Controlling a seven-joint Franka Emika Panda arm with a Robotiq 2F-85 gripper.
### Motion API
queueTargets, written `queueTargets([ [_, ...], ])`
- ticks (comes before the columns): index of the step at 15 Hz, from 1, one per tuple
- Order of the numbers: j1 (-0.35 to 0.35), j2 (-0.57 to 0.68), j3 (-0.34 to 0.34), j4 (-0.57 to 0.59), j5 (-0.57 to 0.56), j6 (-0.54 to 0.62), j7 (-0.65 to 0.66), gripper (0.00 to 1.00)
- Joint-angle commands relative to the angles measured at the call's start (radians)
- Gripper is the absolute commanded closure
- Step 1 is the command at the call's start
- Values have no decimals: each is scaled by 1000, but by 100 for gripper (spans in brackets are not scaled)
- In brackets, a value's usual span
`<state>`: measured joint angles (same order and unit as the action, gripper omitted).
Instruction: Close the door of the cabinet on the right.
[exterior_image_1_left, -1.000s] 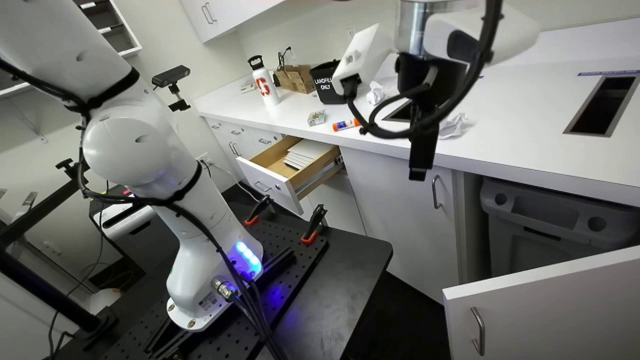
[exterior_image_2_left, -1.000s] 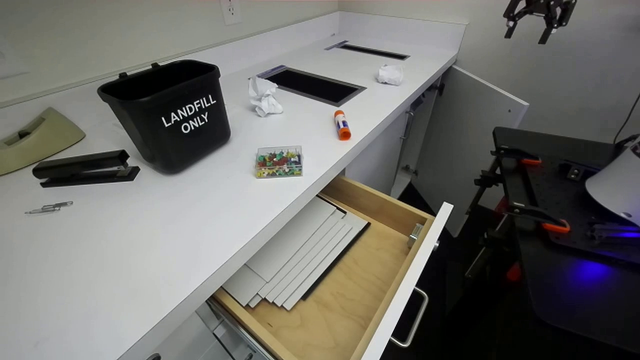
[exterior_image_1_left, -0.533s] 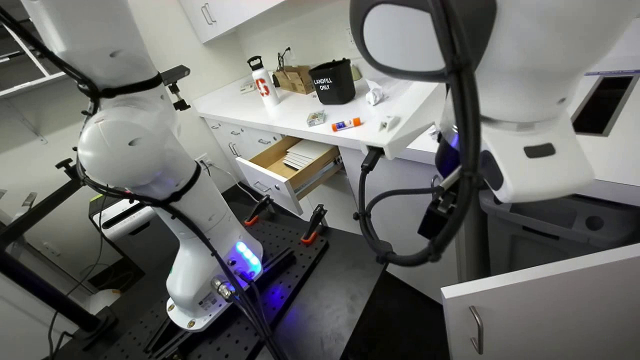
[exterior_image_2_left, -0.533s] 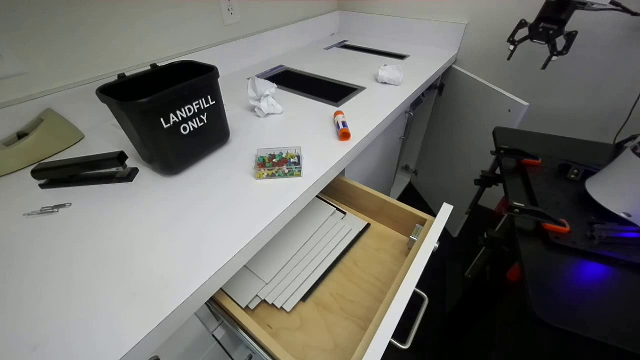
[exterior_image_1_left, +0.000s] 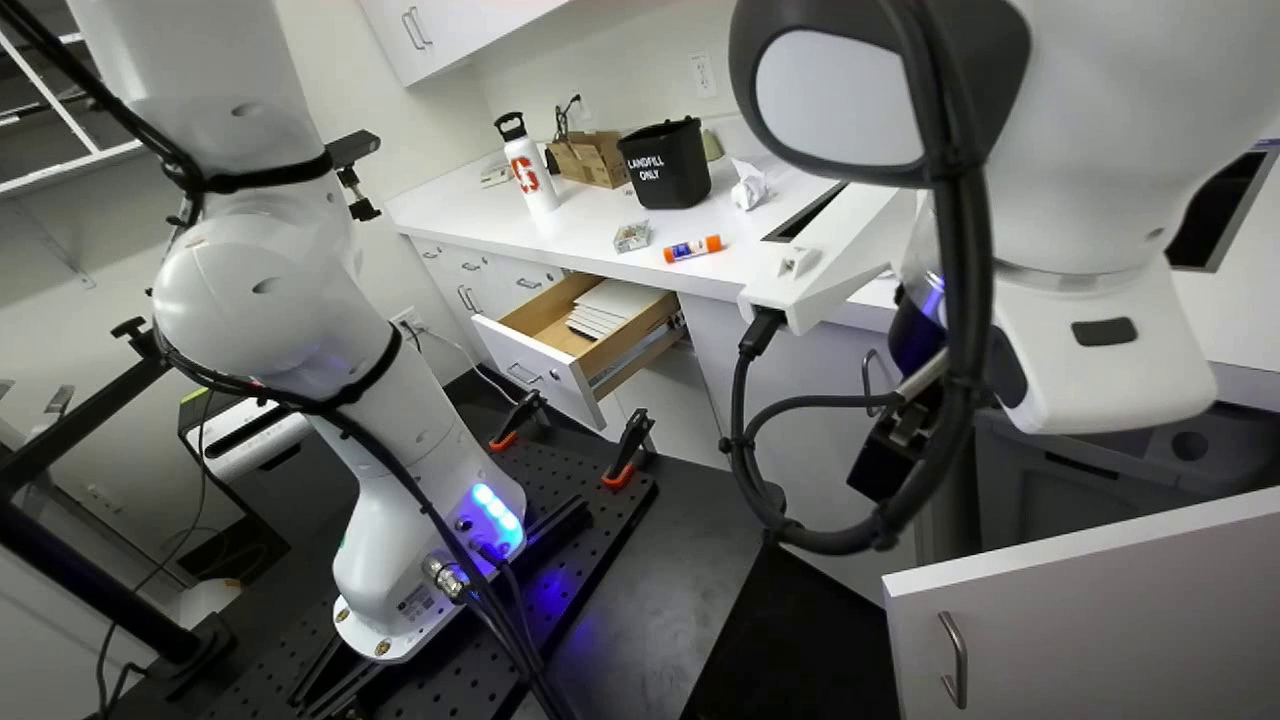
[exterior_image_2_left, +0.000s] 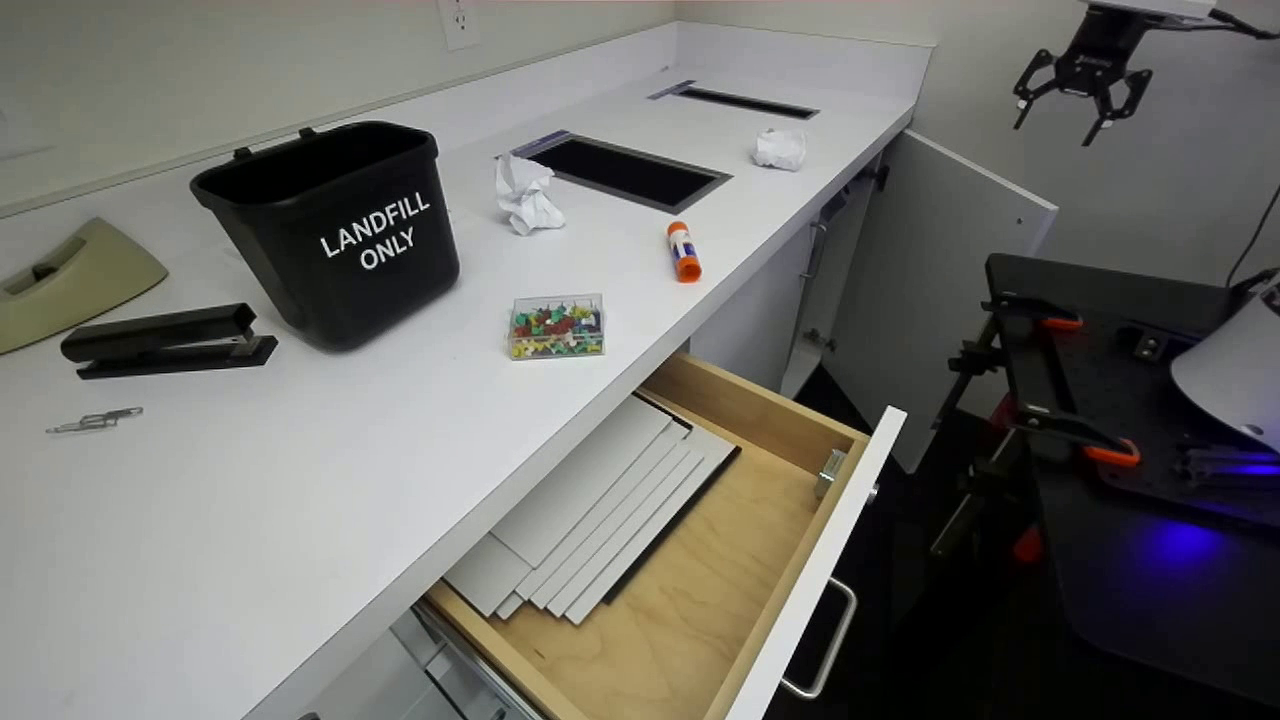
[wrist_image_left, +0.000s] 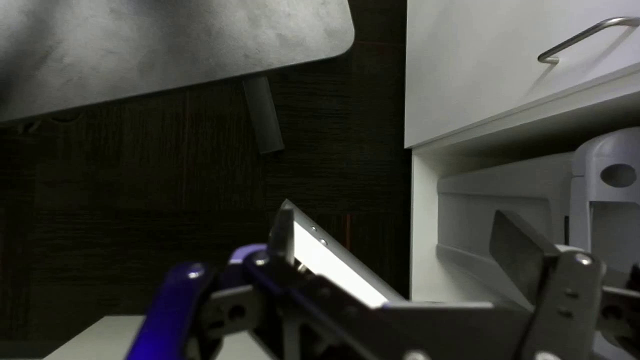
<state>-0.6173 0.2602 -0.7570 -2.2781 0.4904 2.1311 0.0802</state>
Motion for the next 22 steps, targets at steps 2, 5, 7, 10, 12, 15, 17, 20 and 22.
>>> queueTargets([
  [2, -88, 91, 22, 87, 27, -65, 79, 32],
  [5, -172, 164, 51, 147, 67, -69, 117, 57],
  [7, -240, 220, 83, 194, 94, -74, 143, 73],
  [10, -338, 291, 140, 262, 117, -93, 198, 95],
  [12, -399, 333, 184, 303, 121, -104, 240, 100],
  [15, -474, 389, 247, 357, 116, -127, 294, 100],
  [17, -510, 420, 286, 387, 111, -150, 322, 100],
  [20, -559, 467, 339, 439, 124, -224, 351, 100],
  [22, -587, 490, 370, 466, 143, -286, 352, 100],
])
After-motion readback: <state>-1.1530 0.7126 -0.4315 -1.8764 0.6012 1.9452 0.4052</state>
